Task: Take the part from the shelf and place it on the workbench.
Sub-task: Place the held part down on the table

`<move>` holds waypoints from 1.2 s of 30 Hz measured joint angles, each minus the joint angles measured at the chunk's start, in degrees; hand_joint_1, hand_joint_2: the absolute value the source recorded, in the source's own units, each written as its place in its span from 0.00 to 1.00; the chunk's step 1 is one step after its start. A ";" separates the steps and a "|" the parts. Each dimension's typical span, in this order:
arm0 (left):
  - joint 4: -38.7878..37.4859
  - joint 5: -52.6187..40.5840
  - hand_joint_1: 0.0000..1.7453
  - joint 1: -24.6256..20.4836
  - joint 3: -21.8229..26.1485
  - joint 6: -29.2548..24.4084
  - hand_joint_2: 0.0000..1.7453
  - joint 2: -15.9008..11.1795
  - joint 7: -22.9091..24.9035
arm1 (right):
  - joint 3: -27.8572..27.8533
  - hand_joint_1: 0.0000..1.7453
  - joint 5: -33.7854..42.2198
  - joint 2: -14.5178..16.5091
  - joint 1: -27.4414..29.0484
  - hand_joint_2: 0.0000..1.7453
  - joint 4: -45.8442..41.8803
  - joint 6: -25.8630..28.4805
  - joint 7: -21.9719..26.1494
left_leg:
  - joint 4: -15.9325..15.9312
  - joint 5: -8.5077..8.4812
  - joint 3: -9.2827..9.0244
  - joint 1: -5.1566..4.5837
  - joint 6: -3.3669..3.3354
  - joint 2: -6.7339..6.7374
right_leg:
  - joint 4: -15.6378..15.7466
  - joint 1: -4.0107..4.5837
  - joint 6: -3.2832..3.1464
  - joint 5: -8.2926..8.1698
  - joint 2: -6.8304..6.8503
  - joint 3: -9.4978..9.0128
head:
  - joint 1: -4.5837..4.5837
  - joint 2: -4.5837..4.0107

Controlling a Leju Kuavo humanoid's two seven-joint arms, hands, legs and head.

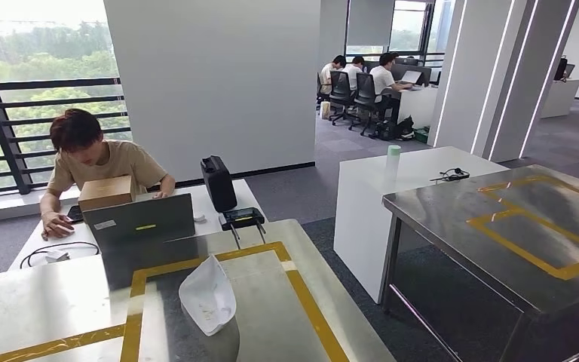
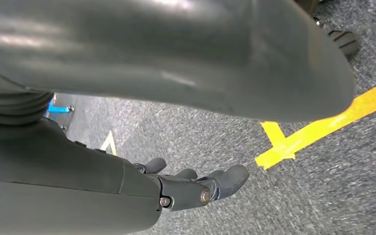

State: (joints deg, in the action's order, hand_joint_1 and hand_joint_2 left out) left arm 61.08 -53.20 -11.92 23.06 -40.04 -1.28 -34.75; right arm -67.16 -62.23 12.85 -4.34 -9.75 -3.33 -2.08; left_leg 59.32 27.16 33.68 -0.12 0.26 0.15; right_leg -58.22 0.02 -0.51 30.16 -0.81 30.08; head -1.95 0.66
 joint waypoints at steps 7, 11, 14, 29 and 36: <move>9.06 -1.76 0.00 5.72 -1.55 -0.02 0.00 1.44 0.81 | 0.52 0.00 -1.52 -0.01 0.02 0.00 0.00 -0.61 0.13 | -1.44 -1.11 -0.37 0.72 -1.25 0.72 | -11.42 -0.40 1.57 6.77 0.24 4.83 | 0.10 0.00; 11.39 -1.39 0.00 8.10 -1.37 -0.02 0.00 2.34 0.57 | 1.13 0.00 -2.10 -0.09 -0.01 0.00 0.00 -0.69 0.13 | -0.94 -1.29 0.20 1.22 -0.70 0.75 | -10.73 -1.20 2.42 4.00 0.45 4.21 | 0.11 0.00; 13.15 -1.93 0.00 9.38 -0.97 -0.02 0.00 2.95 0.17 | 1.33 0.00 -2.19 -0.07 -0.27 0.00 0.00 -0.82 0.16 | -0.22 -1.54 0.80 1.48 0.60 0.40 | -1.87 -1.41 2.38 0.63 0.21 -0.14 | 0.10 0.00; 13.79 -3.55 0.00 10.99 -0.58 -0.02 0.00 3.44 4.37 | 1.39 0.00 -2.28 0.02 -0.59 0.00 0.00 -1.14 -0.02 | 1.01 4.47 -5.35 0.13 0.30 -0.01 | -1.25 0.66 -1.61 -5.16 0.39 6.07 | 0.02 0.00; 11.91 -2.17 0.00 11.64 -0.60 -0.02 0.00 3.59 4.78 | 1.42 0.00 -2.40 0.01 -0.53 0.00 0.00 -1.30 0.26 | -2.48 1.43 -4.19 0.12 -1.56 0.49 | -6.24 0.12 0.72 -0.14 0.37 7.94 | 0.07 0.00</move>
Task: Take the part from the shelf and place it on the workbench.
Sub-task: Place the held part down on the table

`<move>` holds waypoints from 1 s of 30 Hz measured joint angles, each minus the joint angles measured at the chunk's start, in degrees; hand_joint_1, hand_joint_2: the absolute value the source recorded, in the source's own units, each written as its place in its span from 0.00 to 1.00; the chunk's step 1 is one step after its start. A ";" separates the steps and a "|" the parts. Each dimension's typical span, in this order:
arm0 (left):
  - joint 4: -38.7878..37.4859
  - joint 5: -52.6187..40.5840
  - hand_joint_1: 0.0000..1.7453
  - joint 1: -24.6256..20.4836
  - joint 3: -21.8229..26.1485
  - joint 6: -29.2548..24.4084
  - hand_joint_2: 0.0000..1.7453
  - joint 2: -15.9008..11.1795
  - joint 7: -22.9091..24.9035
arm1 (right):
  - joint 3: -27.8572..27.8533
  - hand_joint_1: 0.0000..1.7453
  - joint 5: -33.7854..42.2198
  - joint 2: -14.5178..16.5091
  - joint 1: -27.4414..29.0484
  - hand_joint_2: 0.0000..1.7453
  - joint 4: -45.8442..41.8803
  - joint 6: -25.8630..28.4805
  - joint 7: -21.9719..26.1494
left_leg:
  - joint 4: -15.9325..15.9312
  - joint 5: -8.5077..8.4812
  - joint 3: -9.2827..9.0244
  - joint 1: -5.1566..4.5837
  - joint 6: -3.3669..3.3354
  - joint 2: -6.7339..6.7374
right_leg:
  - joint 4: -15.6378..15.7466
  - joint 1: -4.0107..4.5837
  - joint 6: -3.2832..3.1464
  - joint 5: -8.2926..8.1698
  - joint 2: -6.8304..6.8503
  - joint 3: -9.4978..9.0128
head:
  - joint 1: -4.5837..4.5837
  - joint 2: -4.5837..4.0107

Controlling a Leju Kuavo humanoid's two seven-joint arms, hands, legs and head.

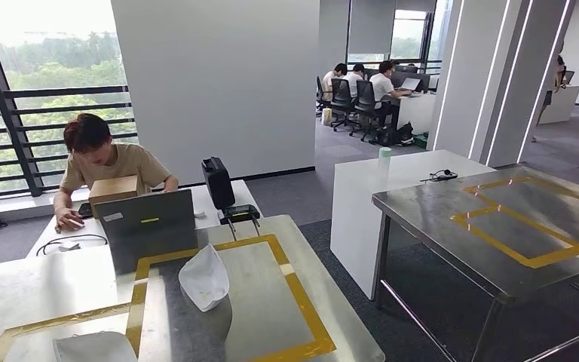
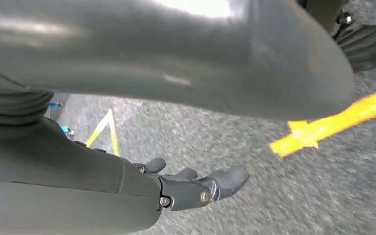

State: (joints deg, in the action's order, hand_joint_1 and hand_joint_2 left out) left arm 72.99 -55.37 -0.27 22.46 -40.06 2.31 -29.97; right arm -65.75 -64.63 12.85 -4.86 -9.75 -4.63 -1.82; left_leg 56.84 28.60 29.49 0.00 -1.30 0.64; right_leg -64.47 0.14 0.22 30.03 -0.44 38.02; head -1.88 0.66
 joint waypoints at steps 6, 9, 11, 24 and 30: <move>-1.52 -0.27 0.00 0.47 0.01 0.00 0.00 0.37 -1.54 | 0.00 0.00 0.00 -0.09 -0.01 0.00 0.00 0.04 0.04 | 1.39 -3.30 5.09 0.39 0.63 0.32 | -5.47 -0.86 1.30 1.42 0.15 -3.48 | 0.07 0.00; -1.98 -0.94 0.00 0.79 0.21 0.00 0.00 1.48 -5.23 | 0.00 0.00 0.00 -0.11 -0.08 0.00 0.00 -0.01 0.14 | 2.52 -4.24 6.67 0.42 1.69 0.34 | 4.30 -0.74 0.81 1.85 0.12 -9.94 | 0.05 0.01; -2.08 -1.23 0.00 0.99 0.51 0.00 0.00 2.84 -7.23 | 0.00 0.00 0.00 -0.10 -0.05 0.00 0.00 -0.05 0.15 | 2.51 -5.08 6.83 0.42 2.49 0.32 | 5.55 -0.41 -0.43 2.13 0.05 -10.05 | -0.02 0.01; -6.11 -8.43 0.00 0.06 0.70 -0.01 0.00 6.12 -3.83 | -0.02 0.00 0.47 -0.05 -0.21 0.00 0.00 -0.03 0.43 | 2.99 2.86 -1.93 0.38 2.62 -0.62 | 5.19 -0.16 -1.53 -5.69 0.43 -1.49 | -0.15 -0.03; -7.52 -7.90 0.00 -0.72 0.53 -0.02 0.00 6.75 -2.23 | -0.03 0.00 0.82 -0.04 -0.09 0.00 0.00 -0.01 0.22 | 0.13 0.58 -0.63 0.30 0.31 -0.28 | 2.16 -0.61 0.52 -2.54 0.25 0.19 | -0.09 -0.06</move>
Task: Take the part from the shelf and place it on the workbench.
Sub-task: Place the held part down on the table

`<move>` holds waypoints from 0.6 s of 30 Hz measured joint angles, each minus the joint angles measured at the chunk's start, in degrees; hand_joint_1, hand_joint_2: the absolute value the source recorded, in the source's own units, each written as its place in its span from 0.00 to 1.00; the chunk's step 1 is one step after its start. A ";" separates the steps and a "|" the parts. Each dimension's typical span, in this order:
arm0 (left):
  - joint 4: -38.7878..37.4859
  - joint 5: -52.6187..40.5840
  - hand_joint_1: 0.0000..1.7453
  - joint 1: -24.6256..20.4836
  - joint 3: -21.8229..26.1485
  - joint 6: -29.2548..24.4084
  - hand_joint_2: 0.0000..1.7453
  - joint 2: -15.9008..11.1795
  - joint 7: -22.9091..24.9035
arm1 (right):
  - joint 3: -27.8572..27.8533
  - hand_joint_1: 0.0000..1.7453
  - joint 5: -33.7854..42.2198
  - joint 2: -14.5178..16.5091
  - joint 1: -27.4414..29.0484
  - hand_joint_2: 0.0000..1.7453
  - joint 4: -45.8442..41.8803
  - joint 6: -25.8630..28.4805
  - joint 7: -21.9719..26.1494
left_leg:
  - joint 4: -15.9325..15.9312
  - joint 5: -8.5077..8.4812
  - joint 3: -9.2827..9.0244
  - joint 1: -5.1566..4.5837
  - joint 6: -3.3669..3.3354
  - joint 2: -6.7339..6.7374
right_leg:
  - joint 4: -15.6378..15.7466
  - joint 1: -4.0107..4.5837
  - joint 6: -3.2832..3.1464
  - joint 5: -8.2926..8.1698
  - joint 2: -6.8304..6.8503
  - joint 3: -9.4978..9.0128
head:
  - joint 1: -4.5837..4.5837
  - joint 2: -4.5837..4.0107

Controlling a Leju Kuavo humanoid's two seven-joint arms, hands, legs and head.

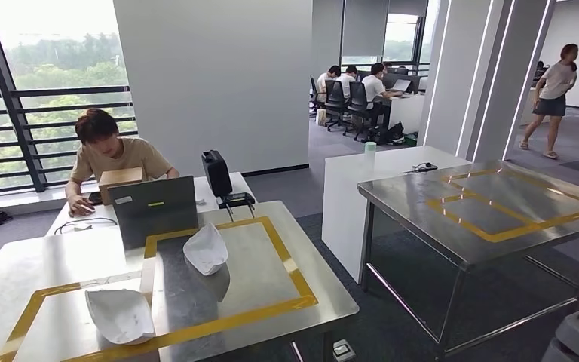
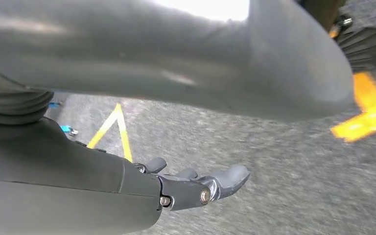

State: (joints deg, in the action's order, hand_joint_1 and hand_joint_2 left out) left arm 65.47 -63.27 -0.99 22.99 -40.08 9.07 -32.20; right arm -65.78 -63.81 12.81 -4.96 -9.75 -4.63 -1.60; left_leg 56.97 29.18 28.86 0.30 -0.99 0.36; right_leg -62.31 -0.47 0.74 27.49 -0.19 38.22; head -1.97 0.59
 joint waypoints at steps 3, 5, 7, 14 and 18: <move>-3.69 1.89 0.00 -0.66 -1.30 0.15 0.00 -0.32 4.08 | -0.01 0.00 0.19 0.00 -0.01 0.00 0.00 0.01 -0.12 | 0.21 -2.14 2.73 -0.07 -0.34 0.22 | -10.14 -0.02 0.37 7.21 -0.02 2.05 | 0.10 0.00; -9.00 3.45 0.00 -1.67 -2.66 0.70 0.00 -0.75 6.97 | -0.01 0.00 0.21 -0.01 -0.01 0.00 0.00 0.01 -0.15 | 0.58 -3.56 4.65 -0.07 -0.20 0.32 | -12.41 -0.02 0.45 5.69 -0.01 0.72 | 0.14 0.01; -15.39 4.68 0.00 -2.61 -4.31 1.09 0.00 -1.15 8.59 | -0.01 0.00 0.21 -0.02 -0.10 0.00 0.00 0.00 -0.15 | 1.27 -4.78 6.62 -0.01 0.19 0.39 | -7.20 -0.03 0.42 2.95 0.00 -4.38 | 0.16 0.02; -31.16 4.96 0.00 -5.16 -8.24 4.22 0.00 -1.86 14.35 | -0.02 0.00 -0.17 -0.01 -0.23 0.00 0.00 0.00 -0.49 | 2.75 -5.69 8.93 0.05 2.59 0.34 | 4.50 0.27 -2.28 3.45 0.19 -10.33 | 0.14 0.02; -42.08 13.33 0.00 -4.75 -7.55 19.01 0.00 -3.16 26.56 | 0.04 0.00 -0.89 0.00 -0.12 0.00 0.00 -0.12 0.04 | 14.10 4.47 11.02 0.25 3.57 -0.09 | 4.57 0.12 -3.07 0.74 0.29 -7.31 | -0.08 0.00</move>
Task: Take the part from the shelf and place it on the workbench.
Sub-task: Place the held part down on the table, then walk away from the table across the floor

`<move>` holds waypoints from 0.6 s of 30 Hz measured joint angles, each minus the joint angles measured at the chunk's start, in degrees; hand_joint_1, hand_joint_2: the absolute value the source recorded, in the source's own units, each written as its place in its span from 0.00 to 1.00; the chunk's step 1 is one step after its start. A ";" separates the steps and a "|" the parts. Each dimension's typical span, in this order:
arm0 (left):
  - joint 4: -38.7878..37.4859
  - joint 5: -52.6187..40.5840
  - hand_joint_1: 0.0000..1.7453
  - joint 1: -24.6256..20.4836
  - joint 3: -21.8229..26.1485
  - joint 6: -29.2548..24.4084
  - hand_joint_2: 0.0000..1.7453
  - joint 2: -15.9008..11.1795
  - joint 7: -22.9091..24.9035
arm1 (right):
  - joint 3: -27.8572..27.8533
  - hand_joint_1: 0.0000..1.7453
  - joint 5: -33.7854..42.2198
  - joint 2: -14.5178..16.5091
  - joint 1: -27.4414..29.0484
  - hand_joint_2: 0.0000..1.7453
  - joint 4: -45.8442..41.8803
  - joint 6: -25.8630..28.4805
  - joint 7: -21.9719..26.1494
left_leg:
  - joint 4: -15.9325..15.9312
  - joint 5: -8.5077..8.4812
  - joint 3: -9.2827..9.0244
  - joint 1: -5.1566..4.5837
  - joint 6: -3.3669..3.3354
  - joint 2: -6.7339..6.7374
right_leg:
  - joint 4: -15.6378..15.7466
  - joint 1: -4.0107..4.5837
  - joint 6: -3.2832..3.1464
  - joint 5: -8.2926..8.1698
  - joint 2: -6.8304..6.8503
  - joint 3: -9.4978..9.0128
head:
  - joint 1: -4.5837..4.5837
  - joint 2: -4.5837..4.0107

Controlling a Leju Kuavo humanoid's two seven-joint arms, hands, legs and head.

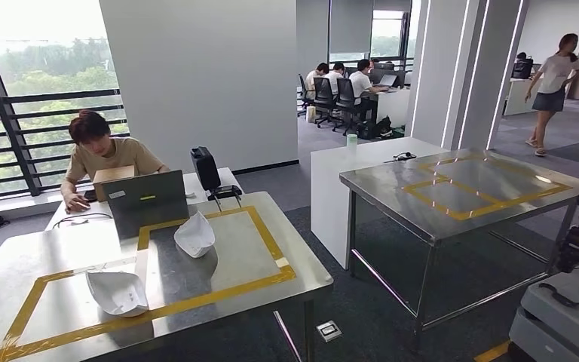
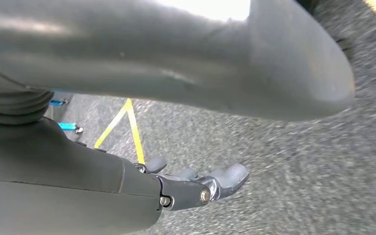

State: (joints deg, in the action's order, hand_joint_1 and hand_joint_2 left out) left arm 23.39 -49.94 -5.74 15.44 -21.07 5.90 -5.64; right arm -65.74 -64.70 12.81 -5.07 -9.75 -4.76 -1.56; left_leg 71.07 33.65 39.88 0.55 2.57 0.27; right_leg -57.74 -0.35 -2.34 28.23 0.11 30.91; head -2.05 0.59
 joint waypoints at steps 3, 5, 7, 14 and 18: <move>-5.34 14.44 0.00 2.15 6.74 8.88 0.00 -1.44 11.67 | 0.00 0.00 0.17 -0.04 0.27 0.00 0.00 -0.17 1.07 | 2.01 -2.11 -2.74 0.02 0.00 -0.02 | -0.34 0.11 0.25 -1.87 -0.19 2.57 | -0.02 0.01; -7.16 19.46 0.00 3.17 12.72 8.78 0.00 -2.29 18.29 | 0.00 0.00 0.15 -0.10 0.31 0.00 0.00 -0.18 1.38 | -5.18 -3.62 -8.47 -0.06 -0.37 -0.07 | -0.77 0.16 0.77 -2.85 -0.20 3.97 | -0.03 0.02; -8.12 20.22 0.00 3.50 16.68 8.77 0.00 -2.92 20.49 | 0.05 0.00 -0.19 -0.17 0.26 0.00 0.00 -0.19 0.88 | -11.91 -2.52 -12.80 -0.44 -1.07 -0.27 | -1.02 0.22 1.52 -3.65 0.27 4.64 | 0.01 0.02; -10.41 11.94 0.00 3.72 19.17 12.49 0.00 -2.99 12.41 | 1.57 0.00 -2.75 -0.42 0.01 0.00 0.00 -0.42 -1.26 | -13.87 -5.29 -9.72 -0.82 -4.36 0.27 | -9.53 -0.13 3.57 4.53 0.39 7.61 | 0.21 0.02; -11.08 3.01 0.00 1.97 15.11 15.57 0.00 -2.17 11.24 | 2.40 0.00 -3.04 -0.44 -0.83 0.00 0.00 -0.39 -0.91 | -13.20 -8.21 -5.84 -1.19 -4.53 0.52 | -15.85 0.12 3.22 5.18 0.28 5.83 | 0.27 0.02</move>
State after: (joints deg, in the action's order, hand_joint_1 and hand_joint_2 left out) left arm 12.32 -46.93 -3.77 30.55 -5.50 3.73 5.61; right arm -63.34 -67.74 12.37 -5.90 -9.75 -5.15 -2.47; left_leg 57.88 25.44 34.04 -0.64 -1.95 0.79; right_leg -73.59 -0.22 0.89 33.41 0.39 36.74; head -1.79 0.61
